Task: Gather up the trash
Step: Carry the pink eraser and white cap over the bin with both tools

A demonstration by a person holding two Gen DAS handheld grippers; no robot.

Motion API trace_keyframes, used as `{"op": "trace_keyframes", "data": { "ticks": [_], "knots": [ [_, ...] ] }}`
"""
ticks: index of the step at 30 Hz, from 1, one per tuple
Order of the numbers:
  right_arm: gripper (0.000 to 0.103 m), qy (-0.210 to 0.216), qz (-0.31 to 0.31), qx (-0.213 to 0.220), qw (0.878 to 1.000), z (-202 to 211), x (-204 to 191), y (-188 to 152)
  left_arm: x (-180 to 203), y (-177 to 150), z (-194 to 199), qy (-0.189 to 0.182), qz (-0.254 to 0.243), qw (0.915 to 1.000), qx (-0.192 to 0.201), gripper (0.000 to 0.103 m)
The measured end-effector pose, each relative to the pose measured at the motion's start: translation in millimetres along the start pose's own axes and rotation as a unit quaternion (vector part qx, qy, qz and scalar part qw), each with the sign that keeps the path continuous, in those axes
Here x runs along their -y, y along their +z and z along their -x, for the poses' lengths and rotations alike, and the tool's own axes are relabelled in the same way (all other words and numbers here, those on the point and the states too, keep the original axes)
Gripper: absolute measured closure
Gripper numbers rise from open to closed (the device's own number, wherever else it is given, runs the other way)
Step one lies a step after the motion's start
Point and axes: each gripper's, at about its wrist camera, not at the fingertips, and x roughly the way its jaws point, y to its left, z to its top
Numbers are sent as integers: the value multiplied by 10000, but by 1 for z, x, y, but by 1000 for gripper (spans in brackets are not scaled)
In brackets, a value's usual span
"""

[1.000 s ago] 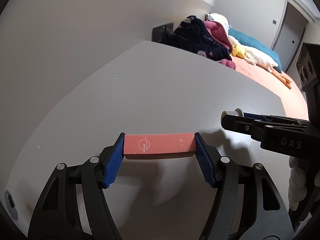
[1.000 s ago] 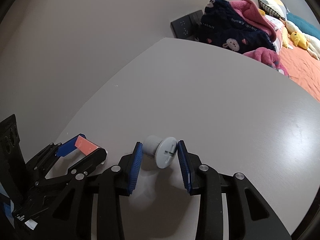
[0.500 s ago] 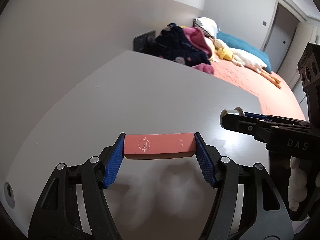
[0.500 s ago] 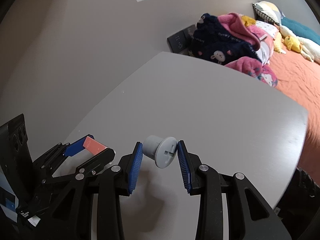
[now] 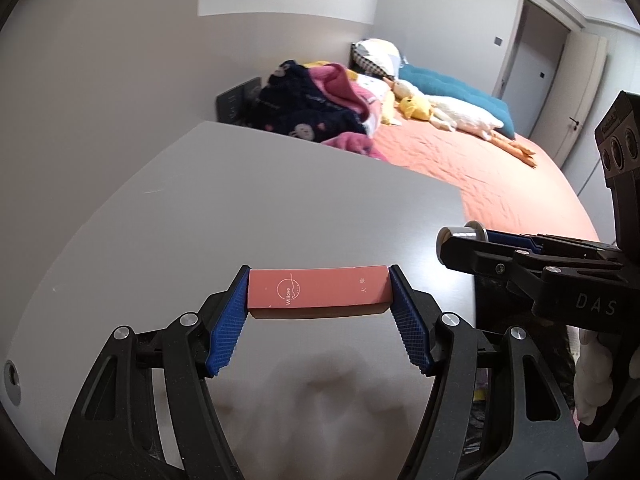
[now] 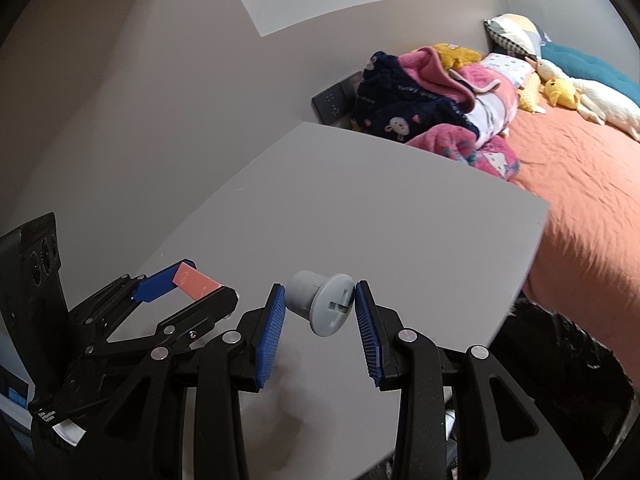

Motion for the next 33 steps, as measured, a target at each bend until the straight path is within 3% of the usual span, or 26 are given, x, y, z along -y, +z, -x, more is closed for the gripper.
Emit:
{"op": "trace_keyframes", "data": {
  "ticks": [19,33],
  "knots": [
    [65,-324,-224,360,9986,76,46,-39,84,-4,7,-534,-580,9969,26,38],
    [65,-652,-635,686,9935,124,88,-59,145,-2,6,-964,-1094,9893,43,38]
  ]
}}
